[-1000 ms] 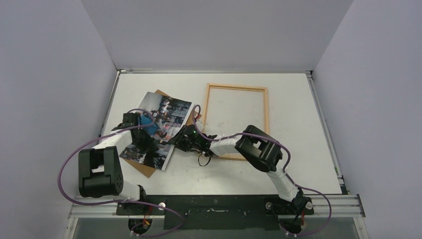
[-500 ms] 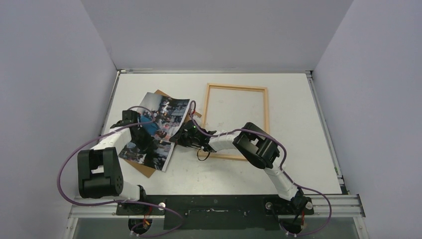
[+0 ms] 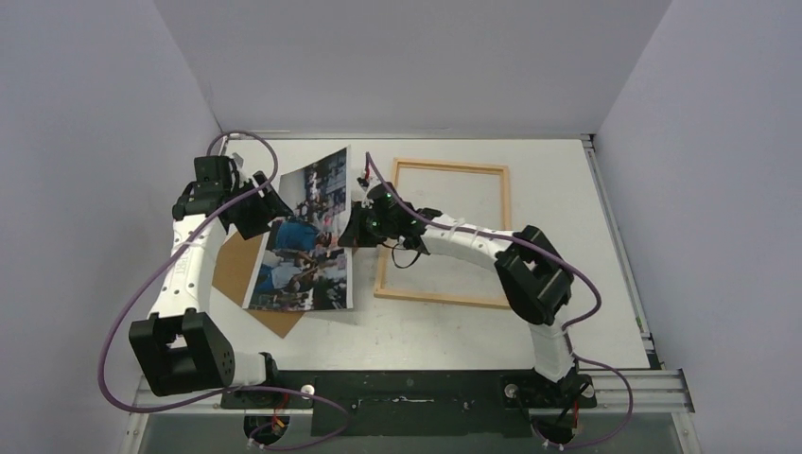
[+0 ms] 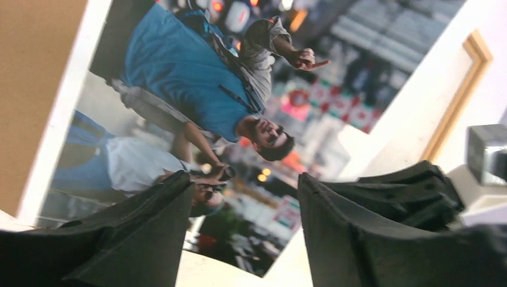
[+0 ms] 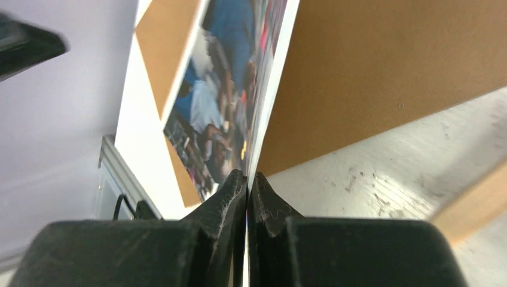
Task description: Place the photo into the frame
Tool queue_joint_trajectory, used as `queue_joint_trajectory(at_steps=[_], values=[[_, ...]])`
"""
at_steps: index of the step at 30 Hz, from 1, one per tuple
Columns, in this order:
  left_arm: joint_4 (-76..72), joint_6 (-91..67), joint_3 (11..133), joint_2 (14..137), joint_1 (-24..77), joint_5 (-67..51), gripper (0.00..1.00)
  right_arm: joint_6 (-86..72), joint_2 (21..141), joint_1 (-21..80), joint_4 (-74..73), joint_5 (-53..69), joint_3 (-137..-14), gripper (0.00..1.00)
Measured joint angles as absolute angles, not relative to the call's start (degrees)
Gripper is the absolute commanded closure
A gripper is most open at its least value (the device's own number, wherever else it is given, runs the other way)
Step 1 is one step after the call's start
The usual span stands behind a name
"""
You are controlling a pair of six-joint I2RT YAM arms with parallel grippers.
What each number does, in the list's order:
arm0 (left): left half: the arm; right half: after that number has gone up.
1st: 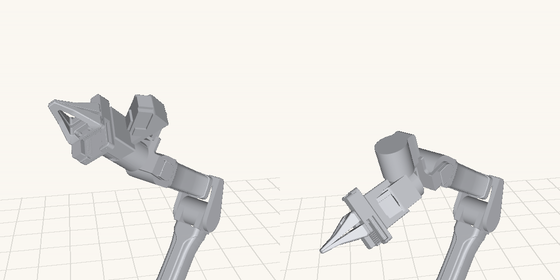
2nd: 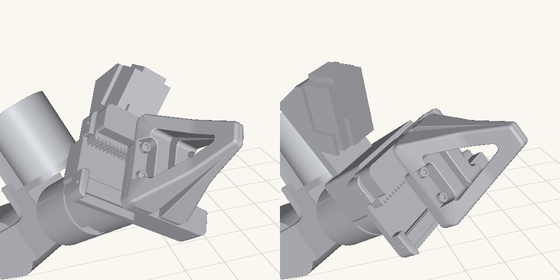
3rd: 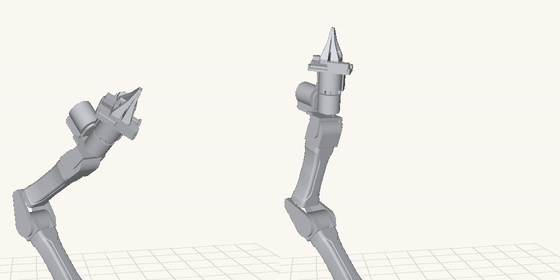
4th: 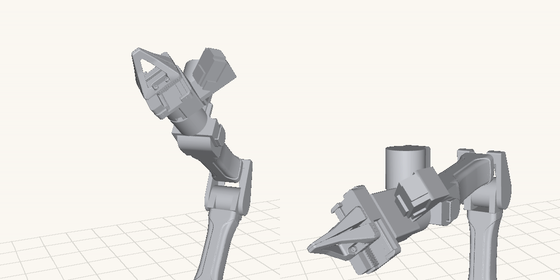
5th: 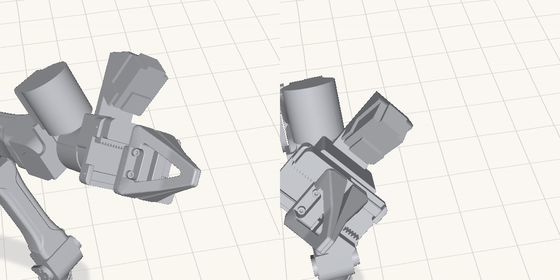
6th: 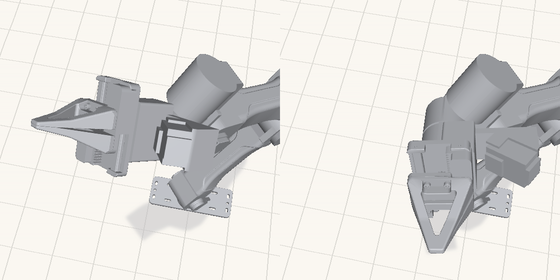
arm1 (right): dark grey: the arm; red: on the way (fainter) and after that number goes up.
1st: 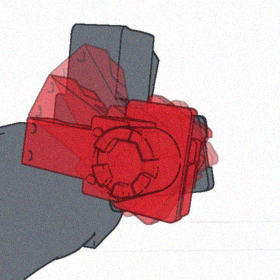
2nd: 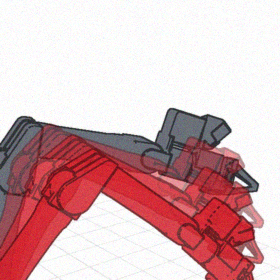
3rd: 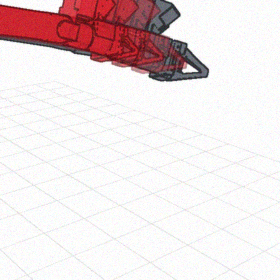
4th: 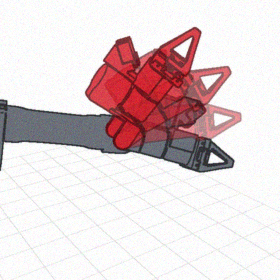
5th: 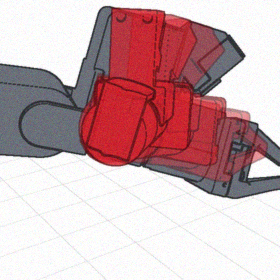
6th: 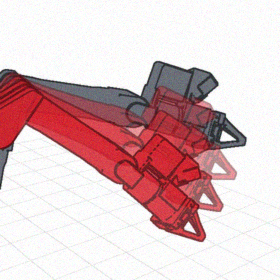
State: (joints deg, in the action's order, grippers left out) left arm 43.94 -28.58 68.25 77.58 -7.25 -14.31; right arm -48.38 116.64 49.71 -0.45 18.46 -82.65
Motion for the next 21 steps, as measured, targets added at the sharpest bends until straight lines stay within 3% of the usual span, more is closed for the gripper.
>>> queue_joint_trajectory(at_steps=[12, 21], values=[[42.8, -29.8, 84.5, 81.4, -7.2, -27.9, 0.27, -18.5, 101.9, 46.4, -37.0, 25.5, -97.0, 1.00], [35.6, -33.1, 84.4, 82.1, -6.5, -31.8, 0.23, -14.3, 98.9, 36.4, -55.3, 25.4, -103.1, 1.00]])
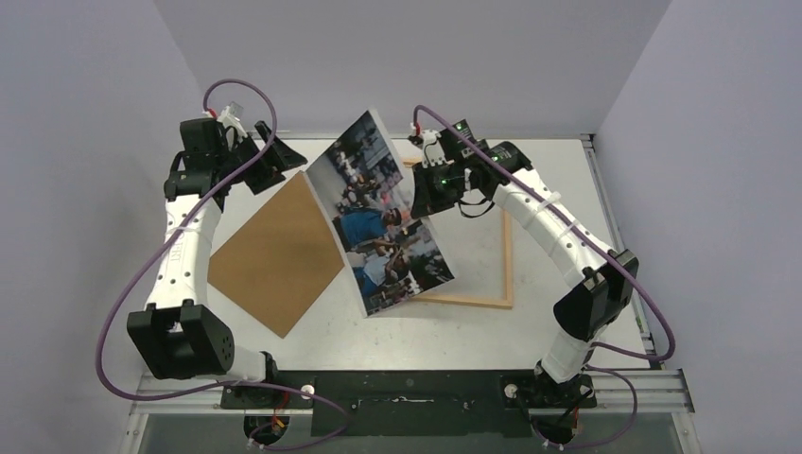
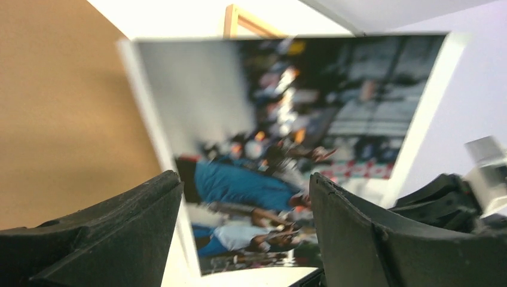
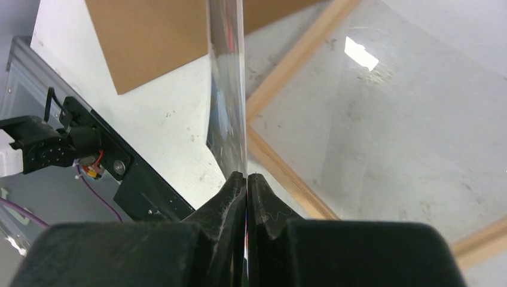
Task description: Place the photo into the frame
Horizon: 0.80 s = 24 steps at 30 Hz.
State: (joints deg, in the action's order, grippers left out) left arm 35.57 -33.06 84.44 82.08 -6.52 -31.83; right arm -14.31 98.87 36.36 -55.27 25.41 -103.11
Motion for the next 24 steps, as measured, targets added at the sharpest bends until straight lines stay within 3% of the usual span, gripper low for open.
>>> queue_joint_trajectory(at_steps=[11, 24], values=[[31.8, -32.1, 76.3, 90.6, 11.2, -28.9, 0.22, -12.5, 96.4, 29.5, -73.3, 19.4, -113.0, 1.00], [26.1, -32.4, 75.2, 110.1, 16.9, -26.8, 0.22, -11.4, 97.2, 19.6, -83.2, 11.0, -117.3, 1.00]])
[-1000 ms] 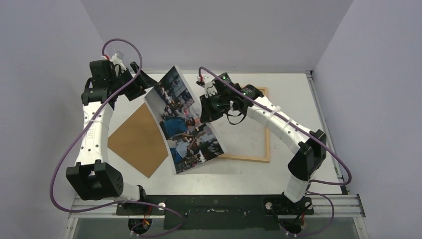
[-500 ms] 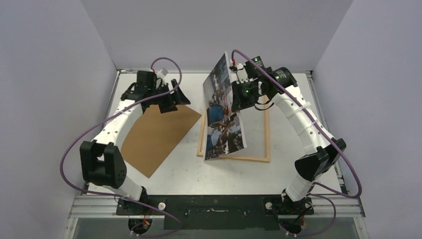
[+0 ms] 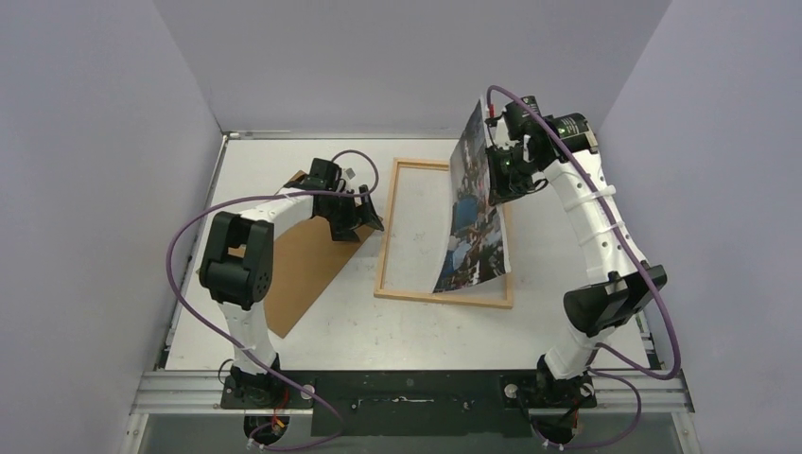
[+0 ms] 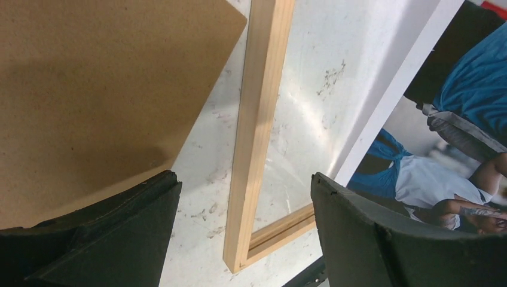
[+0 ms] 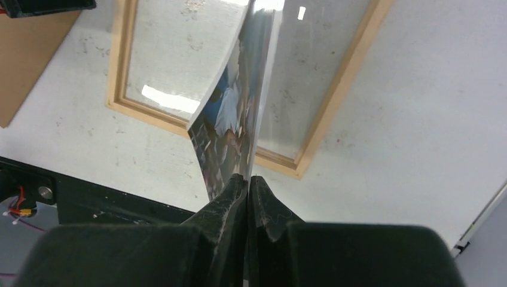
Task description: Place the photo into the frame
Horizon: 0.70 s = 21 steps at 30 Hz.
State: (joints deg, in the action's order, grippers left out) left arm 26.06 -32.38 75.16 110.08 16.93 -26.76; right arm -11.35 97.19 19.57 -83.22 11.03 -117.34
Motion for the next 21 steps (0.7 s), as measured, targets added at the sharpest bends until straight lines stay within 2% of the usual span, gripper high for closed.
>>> queue_joint_trajectory(at_steps=[9, 21], values=[[22.8, -32.8, 78.8, 113.7, 17.6, -27.7, 0.34, -13.4, 103.8, 19.2, -87.5, 0.9, -125.9, 1.00], [22.9, -33.5, 80.7, 117.8, 18.1, -29.6, 0.36, -14.2, 110.0, 19.1, -88.8, -10.4, -130.5, 1.00]])
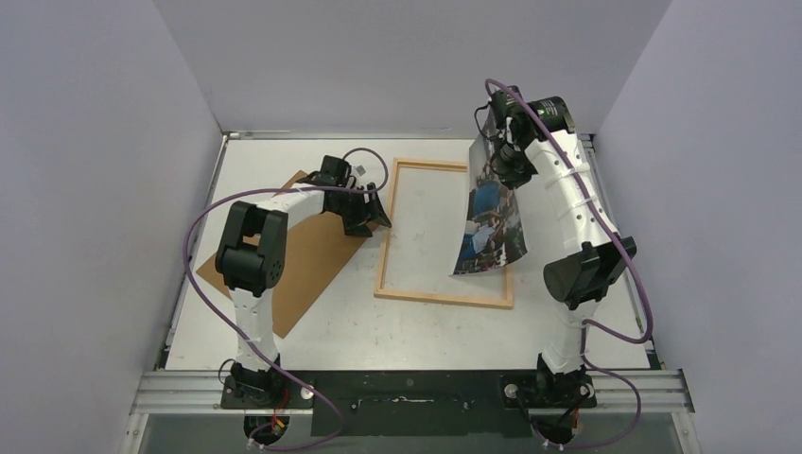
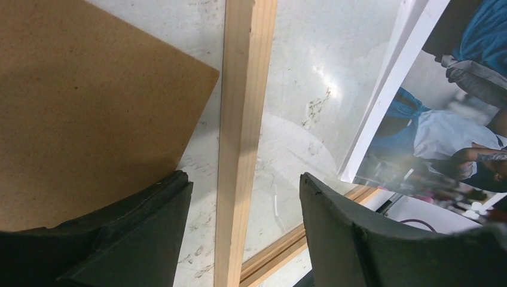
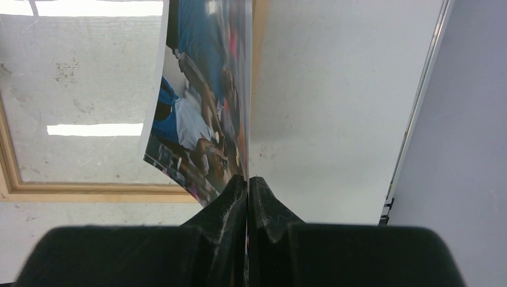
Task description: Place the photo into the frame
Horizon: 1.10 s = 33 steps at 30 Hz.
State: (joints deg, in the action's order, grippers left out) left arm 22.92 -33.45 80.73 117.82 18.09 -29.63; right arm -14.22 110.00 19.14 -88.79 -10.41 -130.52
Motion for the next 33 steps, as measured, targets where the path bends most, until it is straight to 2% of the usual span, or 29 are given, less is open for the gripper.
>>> queue_joint_trajectory(at_steps=[9, 20, 33], values=[[24.1, -33.1, 82.3, 119.2, 18.5, -29.3, 0.39, -15.7, 110.1, 18.7, -88.8, -8.4, -130.3, 1.00], [23.7, -30.4, 82.3, 119.2, 19.9, -25.3, 0.44, -21.9, 101.2, 13.5, -89.5, 7.6, -123.2, 1.00], [24.6, -28.7, 82.5, 119.0, 20.3, -24.4, 0.45, -24.8, 100.9, 12.8, -90.1, 5.3, -131.5, 1.00]])
